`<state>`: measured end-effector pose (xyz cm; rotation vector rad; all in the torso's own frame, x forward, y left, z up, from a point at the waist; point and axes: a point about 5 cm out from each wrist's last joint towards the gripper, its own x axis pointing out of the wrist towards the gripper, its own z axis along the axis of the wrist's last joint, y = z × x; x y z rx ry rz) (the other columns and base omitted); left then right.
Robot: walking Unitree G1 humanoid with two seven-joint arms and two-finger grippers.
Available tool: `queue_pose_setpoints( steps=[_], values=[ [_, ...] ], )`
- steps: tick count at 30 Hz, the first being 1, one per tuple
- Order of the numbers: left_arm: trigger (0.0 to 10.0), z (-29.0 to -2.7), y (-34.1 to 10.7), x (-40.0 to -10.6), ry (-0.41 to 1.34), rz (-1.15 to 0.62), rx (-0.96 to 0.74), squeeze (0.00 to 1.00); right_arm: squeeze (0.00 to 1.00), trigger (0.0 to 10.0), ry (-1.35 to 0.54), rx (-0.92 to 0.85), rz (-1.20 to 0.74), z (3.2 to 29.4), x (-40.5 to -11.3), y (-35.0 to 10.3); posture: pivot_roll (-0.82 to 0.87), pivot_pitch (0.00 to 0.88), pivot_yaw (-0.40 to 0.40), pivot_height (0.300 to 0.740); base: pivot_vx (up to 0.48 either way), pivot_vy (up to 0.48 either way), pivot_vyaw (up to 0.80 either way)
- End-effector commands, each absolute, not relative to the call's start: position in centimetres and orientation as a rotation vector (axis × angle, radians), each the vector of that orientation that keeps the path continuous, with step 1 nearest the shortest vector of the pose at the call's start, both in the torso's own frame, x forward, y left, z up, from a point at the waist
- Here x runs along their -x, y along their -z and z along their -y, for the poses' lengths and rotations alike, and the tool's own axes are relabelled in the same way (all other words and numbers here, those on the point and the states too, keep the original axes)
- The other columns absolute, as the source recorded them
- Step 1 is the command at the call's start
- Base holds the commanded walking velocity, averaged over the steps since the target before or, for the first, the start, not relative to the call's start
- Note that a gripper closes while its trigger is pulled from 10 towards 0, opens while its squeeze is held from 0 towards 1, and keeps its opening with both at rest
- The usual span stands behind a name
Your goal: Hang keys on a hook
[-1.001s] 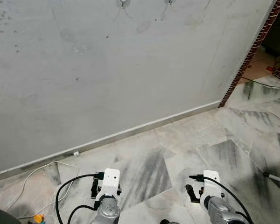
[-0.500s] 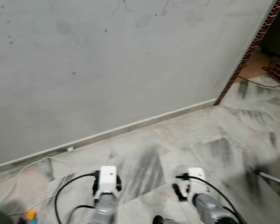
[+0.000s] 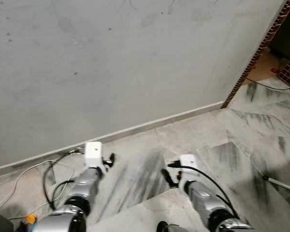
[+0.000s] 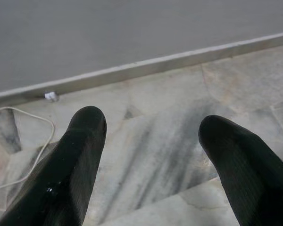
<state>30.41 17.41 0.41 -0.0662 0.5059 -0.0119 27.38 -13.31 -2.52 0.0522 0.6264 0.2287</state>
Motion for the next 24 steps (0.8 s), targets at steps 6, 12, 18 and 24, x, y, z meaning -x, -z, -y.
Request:
queue_pose_setpoints(
  steps=[6,12,18,24],
  values=[
    [10.0,-18.7,2.1,-27.1,0.128,-0.562,-0.077,0.00,0.00,10.0,-0.226,-0.004,-0.578,14.4,-27.3,2.4,0.01,0.131,-0.004,0.740,0.000,0.000,0.00],
    [10.0,-20.9,1.3,-26.4,0.118,-0.456,-0.075,0.00,0.00,10.0,-0.189,0.014,-0.513,16.3,-27.8,1.5,0.03,0.136,0.001,0.740,0.000,0.000,0.00],
    [10.0,-19.8,0.2,-24.9,0.126,-0.297,-0.042,0.00,0.00,10.0,-0.140,-0.030,-0.440,17.5,-27.7,1.0,0.04,0.136,-0.002,0.740,0.000,0.000,0.00],
    [10.0,-18.9,-0.1,-23.0,0.112,-0.246,-0.022,0.00,0.00,10.0,-0.143,-0.034,-0.324,17.5,-27.7,-0.3,0.05,0.137,-0.008,0.740,0.000,0.000,0.00]
  ],
)
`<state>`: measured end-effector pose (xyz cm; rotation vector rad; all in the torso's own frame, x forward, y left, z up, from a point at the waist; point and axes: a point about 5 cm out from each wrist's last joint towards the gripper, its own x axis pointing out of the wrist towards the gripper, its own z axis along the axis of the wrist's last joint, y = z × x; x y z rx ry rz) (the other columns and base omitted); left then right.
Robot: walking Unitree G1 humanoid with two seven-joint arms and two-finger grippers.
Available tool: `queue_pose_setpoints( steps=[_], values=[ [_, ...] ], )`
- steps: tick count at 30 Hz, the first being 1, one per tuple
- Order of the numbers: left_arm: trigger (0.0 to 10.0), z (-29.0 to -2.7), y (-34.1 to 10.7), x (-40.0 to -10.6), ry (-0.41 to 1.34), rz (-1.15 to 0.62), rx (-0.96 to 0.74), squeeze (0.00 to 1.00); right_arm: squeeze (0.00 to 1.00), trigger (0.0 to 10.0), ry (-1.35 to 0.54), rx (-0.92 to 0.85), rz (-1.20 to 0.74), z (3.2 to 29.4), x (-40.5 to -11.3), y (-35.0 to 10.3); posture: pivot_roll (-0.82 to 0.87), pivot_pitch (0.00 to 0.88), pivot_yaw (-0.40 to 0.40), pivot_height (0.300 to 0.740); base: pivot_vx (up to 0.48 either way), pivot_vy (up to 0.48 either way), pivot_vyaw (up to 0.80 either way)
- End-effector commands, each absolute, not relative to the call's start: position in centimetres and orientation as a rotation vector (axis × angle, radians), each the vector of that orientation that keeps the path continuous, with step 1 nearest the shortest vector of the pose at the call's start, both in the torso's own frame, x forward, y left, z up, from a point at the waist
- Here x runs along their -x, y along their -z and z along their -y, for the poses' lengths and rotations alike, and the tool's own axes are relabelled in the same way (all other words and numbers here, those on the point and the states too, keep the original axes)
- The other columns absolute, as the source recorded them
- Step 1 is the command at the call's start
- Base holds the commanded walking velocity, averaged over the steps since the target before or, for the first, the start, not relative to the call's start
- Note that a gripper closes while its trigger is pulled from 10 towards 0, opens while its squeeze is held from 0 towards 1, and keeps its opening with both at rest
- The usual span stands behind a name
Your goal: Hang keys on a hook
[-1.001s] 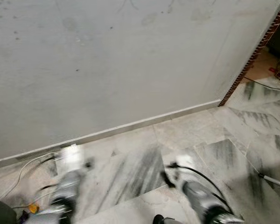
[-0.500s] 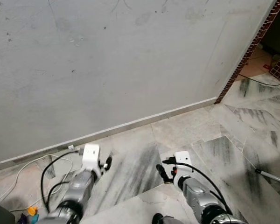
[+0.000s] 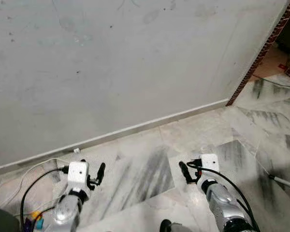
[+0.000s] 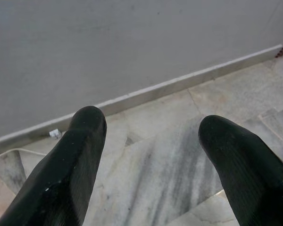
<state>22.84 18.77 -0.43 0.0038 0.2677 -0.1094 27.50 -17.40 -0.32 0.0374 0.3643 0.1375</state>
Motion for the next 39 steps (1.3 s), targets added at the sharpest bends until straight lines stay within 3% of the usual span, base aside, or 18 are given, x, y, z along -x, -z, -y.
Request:
queue_pose_setpoints(
  steps=[1,6,8,12,17,26,32,33,39],
  values=[
    [10.0,-19.0,-0.2,-22.9,0.111,-0.243,-0.031,0.00,0.00,10.0,-0.138,-0.035,-0.312,17.6,-27.7,-0.4,0.05,0.137,-0.008,0.740,0.000,0.000,0.00],
    [10.0,-20.1,-1.3,-23.7,0.084,-0.215,-0.086,0.00,0.00,10.0,-0.081,-0.027,-0.285,19.0,-28.0,-1.2,0.08,0.103,-0.039,0.740,0.000,0.000,0.00],
    [10.0,-20.5,-2.2,-24.6,0.086,-0.192,-0.116,0.00,0.00,10.0,-0.047,-0.026,-0.288,19.6,-28.0,-1.5,0.07,0.081,-0.086,0.740,0.000,0.000,0.00],
    [10.0,-21.5,-2.5,-25.3,0.053,-0.196,-0.114,0.00,0.00,10.0,-0.061,-0.002,-0.295,19.7,-28.0,-1.8,0.01,0.113,-0.092,0.740,0.000,0.000,0.00],
    [10.0,-21.4,-2.4,-25.8,0.062,-0.216,-0.110,0.00,0.00,10.0,-0.140,0.045,-0.325,18.8,-27.8,-1.6,-0.02,0.130,-0.074,0.740,0.000,0.000,0.00],
    [10.0,-17.7,-1.5,-27.2,0.122,-0.263,-0.026,0.00,0.00,10.0,-0.232,0.047,-0.316,16.9,-29.3,-2.3,-0.09,0.105,0.033,0.740,0.000,0.000,0.00],
    [10.0,-17.7,-2.4,-27.8,0.097,-0.208,-0.062,0.00,0.00,10.0,-0.247,0.002,-0.284,15.7,-29.9,-3.1,-0.06,0.100,0.028,0.740,0.000,0.000,0.00],
    [10.0,-18.0,-2.6,-27.7,0.093,-0.189,-0.083,0.00,0.00,10.0,-0.222,-0.019,-0.269,15.8,-29.8,-3.3,-0.02,0.101,-0.004,0.740,0.000,0.000,0.00],
    [10.0,-18.8,-2.5,-26.3,0.082,-0.179,-0.130,0.00,0.00,10.0,-0.074,-0.038,-0.223,17.0,-29.2,-3.6,0.03,0.124,-0.010,0.740,0.000,0.000,0.00]
  ],
)
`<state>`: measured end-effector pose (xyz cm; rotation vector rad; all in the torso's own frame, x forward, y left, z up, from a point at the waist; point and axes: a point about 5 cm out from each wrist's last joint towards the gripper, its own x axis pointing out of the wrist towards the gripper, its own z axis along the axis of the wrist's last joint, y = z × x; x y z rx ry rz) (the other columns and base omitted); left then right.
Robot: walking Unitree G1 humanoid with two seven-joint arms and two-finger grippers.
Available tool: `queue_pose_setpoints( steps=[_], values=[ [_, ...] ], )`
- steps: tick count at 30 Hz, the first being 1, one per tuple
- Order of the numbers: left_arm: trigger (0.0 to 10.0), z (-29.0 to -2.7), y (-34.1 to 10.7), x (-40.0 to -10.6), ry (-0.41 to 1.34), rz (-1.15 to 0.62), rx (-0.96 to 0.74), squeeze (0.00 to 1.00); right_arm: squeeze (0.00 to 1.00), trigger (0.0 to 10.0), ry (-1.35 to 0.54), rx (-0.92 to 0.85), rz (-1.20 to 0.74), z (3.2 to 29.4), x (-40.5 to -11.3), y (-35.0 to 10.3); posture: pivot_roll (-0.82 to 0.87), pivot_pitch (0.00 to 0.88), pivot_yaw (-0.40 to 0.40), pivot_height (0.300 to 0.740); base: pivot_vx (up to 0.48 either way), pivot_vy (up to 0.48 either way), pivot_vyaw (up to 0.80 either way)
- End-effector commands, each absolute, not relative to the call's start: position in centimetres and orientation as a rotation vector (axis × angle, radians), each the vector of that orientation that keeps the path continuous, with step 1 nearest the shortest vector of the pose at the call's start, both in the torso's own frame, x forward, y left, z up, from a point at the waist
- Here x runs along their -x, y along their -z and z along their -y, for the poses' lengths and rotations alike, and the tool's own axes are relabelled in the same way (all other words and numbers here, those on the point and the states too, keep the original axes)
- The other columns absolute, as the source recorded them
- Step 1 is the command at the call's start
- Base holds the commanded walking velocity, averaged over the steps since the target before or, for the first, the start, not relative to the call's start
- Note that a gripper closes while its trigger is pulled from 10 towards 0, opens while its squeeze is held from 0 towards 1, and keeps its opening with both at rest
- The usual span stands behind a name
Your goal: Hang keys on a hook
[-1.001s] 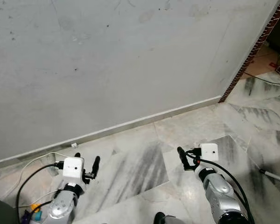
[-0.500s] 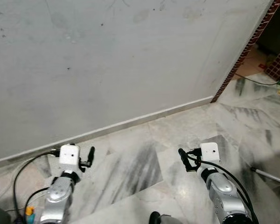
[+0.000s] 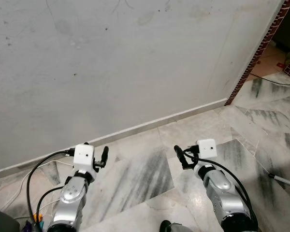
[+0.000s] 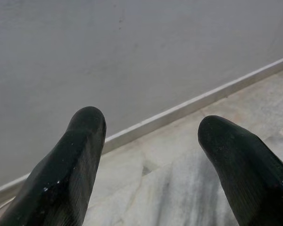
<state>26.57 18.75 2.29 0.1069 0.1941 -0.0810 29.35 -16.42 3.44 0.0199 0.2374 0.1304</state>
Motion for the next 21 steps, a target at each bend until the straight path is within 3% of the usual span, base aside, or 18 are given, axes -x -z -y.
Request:
queue_pose_setpoints(
  steps=[1,7,9,17,21],
  values=[
    [10.0,-18.8,-2.5,-26.3,0.082,-0.179,-0.130,0.00,0.00,10.0,-0.074,-0.038,-0.223,17.0,-29.2,-3.6,0.03,0.124,-0.010,0.740,0.000,0.000,0.00],
    [10.0,-18.9,-2.5,-25.7,0.046,-0.169,-0.115,0.00,0.00,10.0,-0.029,-0.034,-0.227,17.8,-28.2,-3.5,0.02,0.141,-0.024,0.740,0.000,0.000,0.00],
    [10.0,-17.9,-2.2,-25.3,0.072,-0.174,-0.097,0.00,0.00,10.0,-0.027,-0.020,-0.249,18.1,-27.7,-3.3,0.00,0.144,-0.032,0.740,0.000,0.000,0.00],
    [10.0,-16.5,-2.6,-25.8,0.115,-0.165,-0.087,0.00,0.00,10.0,-0.058,-0.008,-0.236,17.2,-28.3,-3.8,-0.01,0.149,-0.023,0.740,0.000,0.000,-0.75],
    [10.0,-16.4,-2.5,-25.8,0.123,-0.172,-0.086,0.00,0.00,10.0,-0.074,-0.009,-0.217,16.6,-28.6,-4.4,-0.01,0.150,-0.019,0.740,0.000,0.000,-0.12]
  ],
)
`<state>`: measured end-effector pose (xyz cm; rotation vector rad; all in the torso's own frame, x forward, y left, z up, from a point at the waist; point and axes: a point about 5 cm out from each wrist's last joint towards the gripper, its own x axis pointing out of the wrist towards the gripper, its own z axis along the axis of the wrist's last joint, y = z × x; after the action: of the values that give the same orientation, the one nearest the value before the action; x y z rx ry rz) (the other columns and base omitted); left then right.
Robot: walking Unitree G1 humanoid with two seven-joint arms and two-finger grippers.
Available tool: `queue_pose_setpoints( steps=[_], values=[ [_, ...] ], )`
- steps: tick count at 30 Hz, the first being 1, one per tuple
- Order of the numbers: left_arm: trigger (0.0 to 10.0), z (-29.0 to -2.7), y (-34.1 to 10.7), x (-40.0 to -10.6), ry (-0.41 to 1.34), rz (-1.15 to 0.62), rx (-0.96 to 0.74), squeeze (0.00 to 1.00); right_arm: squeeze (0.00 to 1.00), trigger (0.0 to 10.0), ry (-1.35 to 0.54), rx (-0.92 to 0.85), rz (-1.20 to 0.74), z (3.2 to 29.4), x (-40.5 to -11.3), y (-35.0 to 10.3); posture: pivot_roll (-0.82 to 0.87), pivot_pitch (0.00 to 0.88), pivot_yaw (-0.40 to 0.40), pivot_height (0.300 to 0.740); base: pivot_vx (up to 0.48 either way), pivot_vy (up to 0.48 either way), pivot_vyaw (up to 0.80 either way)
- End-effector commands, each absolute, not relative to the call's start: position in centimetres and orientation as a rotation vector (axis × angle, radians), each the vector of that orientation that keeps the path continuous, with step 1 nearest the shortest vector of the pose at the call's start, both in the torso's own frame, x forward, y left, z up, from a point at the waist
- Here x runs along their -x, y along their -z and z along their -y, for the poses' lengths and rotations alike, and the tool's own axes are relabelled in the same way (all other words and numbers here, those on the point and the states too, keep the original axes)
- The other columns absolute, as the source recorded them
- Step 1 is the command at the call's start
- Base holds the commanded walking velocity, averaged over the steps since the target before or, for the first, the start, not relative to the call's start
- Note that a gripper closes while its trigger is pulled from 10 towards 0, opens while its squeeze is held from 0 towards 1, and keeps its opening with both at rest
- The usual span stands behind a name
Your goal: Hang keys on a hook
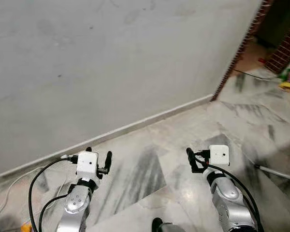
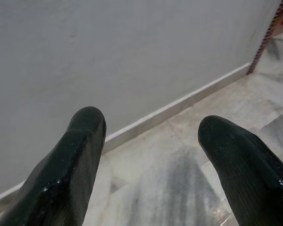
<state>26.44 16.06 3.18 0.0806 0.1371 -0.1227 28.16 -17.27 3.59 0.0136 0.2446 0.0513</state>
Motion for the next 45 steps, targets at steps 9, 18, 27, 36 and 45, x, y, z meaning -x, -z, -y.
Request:
queue_pose_setpoints(
  steps=[9,18,27,36,45],
  values=[
    [10.0,-16.6,-2.5,-26.1,0.141,-0.187,-0.072,0.00,0.00,10.0,-0.064,-0.020,-0.207,16.5,-28.5,-5.0,-0.02,0.145,-0.012,0.740,0.000,0.000,-0.52],
    [10.0,-16.7,-2.3,-26.1,0.147,-0.203,-0.079,0.00,0.00,10.0,-0.060,0.008,-0.249,17.2,-27.9,-5.0,-0.05,0.175,-0.045,0.740,0.000,0.000,-0.78],
    [10.0,-16.7,-2.1,-25.4,0.136,-0.210,-0.068,0.00,0.00,10.0,-0.075,0.011,-0.233,16.9,-28.1,-5.3,-0.04,0.181,-0.028,0.740,0.000,0.000,-0.78],
    [10.0,-16.5,-2.7,-26.0,0.144,-0.192,-0.051,0.00,0.00,10.0,-0.040,-0.028,-0.229,16.4,-27.8,-5.3,-0.03,0.175,-0.006,0.740,0.000,0.000,-0.78],
    [10.0,-16.5,-3.3,-26.4,0.159,-0.181,-0.064,0.00,0.00,10.0,-0.010,-0.034,-0.220,16.9,-27.3,-5.5,-0.05,0.180,0.002,0.740,0.000,0.000,-0.78]
  ],
)
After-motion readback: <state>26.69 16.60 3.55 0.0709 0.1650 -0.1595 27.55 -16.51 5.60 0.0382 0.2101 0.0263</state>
